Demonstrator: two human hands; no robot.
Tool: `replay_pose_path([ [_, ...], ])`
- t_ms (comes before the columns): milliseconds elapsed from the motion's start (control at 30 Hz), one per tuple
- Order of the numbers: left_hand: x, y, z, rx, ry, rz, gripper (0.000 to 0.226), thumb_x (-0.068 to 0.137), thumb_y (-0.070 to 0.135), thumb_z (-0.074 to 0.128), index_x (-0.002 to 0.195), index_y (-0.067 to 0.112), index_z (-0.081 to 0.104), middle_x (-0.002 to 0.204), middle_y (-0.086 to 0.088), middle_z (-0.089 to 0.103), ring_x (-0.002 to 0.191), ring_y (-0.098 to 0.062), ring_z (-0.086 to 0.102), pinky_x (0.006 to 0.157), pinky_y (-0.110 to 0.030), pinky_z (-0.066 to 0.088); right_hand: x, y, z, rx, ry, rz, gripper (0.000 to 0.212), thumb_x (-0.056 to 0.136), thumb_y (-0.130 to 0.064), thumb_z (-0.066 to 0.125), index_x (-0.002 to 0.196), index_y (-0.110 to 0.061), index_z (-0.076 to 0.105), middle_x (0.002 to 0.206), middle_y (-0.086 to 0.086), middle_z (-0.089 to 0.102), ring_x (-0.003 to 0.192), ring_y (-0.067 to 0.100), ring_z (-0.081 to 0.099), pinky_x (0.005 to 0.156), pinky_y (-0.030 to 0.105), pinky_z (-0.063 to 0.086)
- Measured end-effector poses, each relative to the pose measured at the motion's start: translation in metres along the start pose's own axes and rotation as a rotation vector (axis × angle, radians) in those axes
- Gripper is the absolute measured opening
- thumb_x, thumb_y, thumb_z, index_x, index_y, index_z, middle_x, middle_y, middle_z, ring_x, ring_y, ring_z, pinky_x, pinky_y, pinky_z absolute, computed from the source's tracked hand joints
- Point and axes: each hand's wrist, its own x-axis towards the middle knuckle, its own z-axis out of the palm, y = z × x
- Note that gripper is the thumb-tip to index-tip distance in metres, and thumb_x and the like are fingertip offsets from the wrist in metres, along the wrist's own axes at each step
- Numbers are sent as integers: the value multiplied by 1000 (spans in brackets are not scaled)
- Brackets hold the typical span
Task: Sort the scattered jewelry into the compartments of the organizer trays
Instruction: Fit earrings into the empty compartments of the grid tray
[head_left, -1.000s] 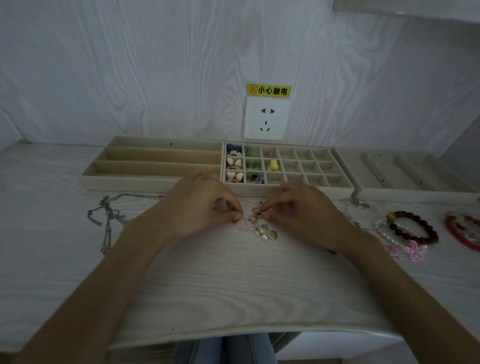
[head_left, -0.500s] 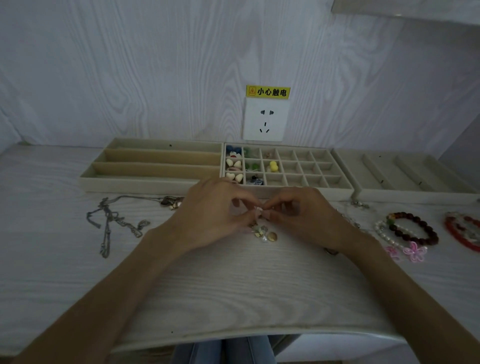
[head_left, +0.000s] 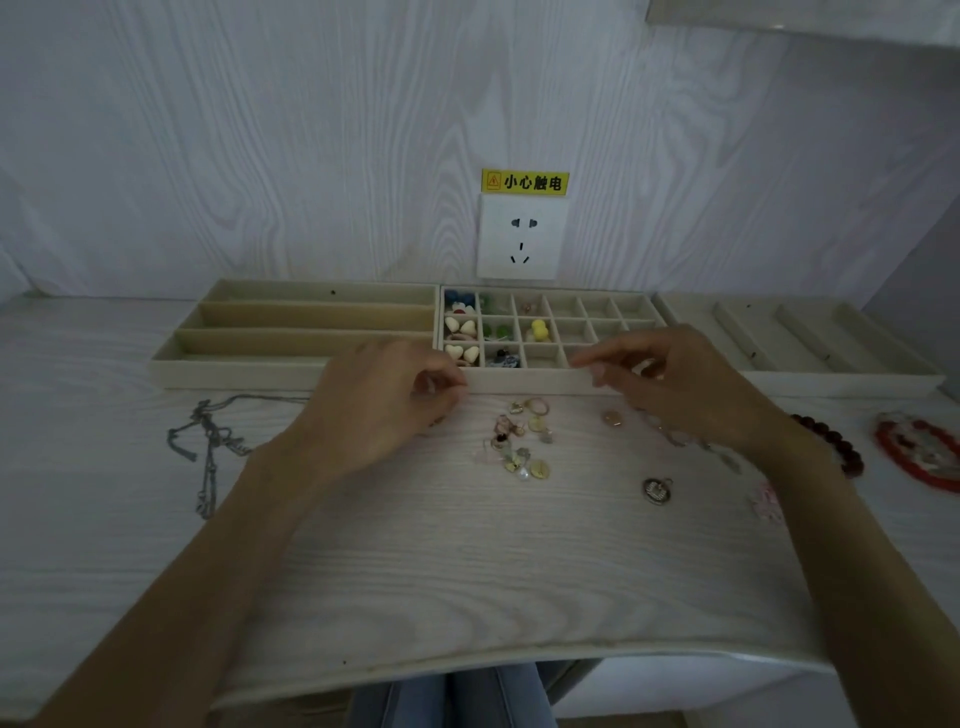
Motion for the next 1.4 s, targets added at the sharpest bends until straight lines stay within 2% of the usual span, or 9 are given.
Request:
replay_pose_path([
  [100, 0, 1, 1, -43, -31, 20, 13, 86, 37, 62, 95, 34, 71, 84, 21, 63, 77, 1, 57, 68, -23, 43, -2, 2, -17, -75, -67, 15, 24, 88, -12, 62, 95, -34, 69, 82, -15, 71, 78, -3, 64, 71, 5, 45],
  [233, -2, 6, 3, -115, -115, 59, 15, 85, 43, 61, 96, 38, 70, 87, 25, 65, 80, 6, 58, 70, -19, 46, -20, 7, -41, -138, -158, 111, 23, 88, -10, 62, 100, -28, 69, 90, -8, 71, 83, -1, 64, 74, 4, 44],
  [400, -4, 12, 9, -172, -230, 90, 12, 80, 45, 67, 91, 49, 69, 84, 24, 66, 78, 2, 58, 68, -22, 47, -40, 17, -58, -180, -69, 159, 27, 88, -10, 62, 95, -35, 68, 91, -14, 69, 86, -1, 63, 73, 2, 44],
  [633, -4, 14, 17, -163, -236, 148, 17, 85, 37, 65, 100, 44, 70, 86, 17, 64, 77, -1, 55, 69, -26, 46, -45, 22, -47, -237, -61, 182, 32, 87, 1, 59, 94, -29, 69, 90, -17, 65, 83, 3, 63, 74, 3, 43],
  [767, -4, 15, 20, -96, -179, 200, 17, 87, 36, 62, 101, 40, 70, 86, 19, 62, 79, -1, 52, 68, -24, 41, -44, 31, -48, -329, 4, 302, 31, 84, 1, 62, 105, -19, 71, 104, -3, 68, 91, 12, 61, 87, 23, 46],
  [1000, -4, 17, 24, -121, -166, 246, 36, 79, 62, 50, 102, 42, 70, 89, 18, 64, 86, -3, 53, 76, -28, 45, -37, 27, -32, -251, -28, 340, 28, 73, -25, 78, 99, -18, 73, 81, -12, 66, 73, -3, 59, 64, 5, 45],
  [1167, -5, 22, 25, -99, -88, 298, 18, 83, 45, 65, 96, 37, 73, 88, 18, 66, 84, -6, 56, 74, -32, 45, -29, 18, -23, -266, -50, 332, 22, 74, -22, 78, 96, -23, 74, 77, -11, 67, 69, 0, 58, 58, 6, 43],
  [1333, -3, 28, 20, -381, -31, 89, 17, 87, 37, 61, 97, 32, 73, 88, 25, 67, 84, 5, 61, 77, -18, 45, -27, 6, -28, -356, 16, 314, 23, 80, -26, 72, 103, -23, 71, 91, -4, 68, 78, 8, 61, 72, 19, 43],
  [1400, -1, 29, 17, -504, -34, 21, 15, 89, 34, 58, 95, 33, 72, 89, 25, 69, 86, 7, 61, 76, -13, 44, -23, -1, -25, -353, 74, 239, 21, 83, -28, 68, 104, -25, 70, 90, -5, 66, 75, 3, 59, 68, 15, 42],
])
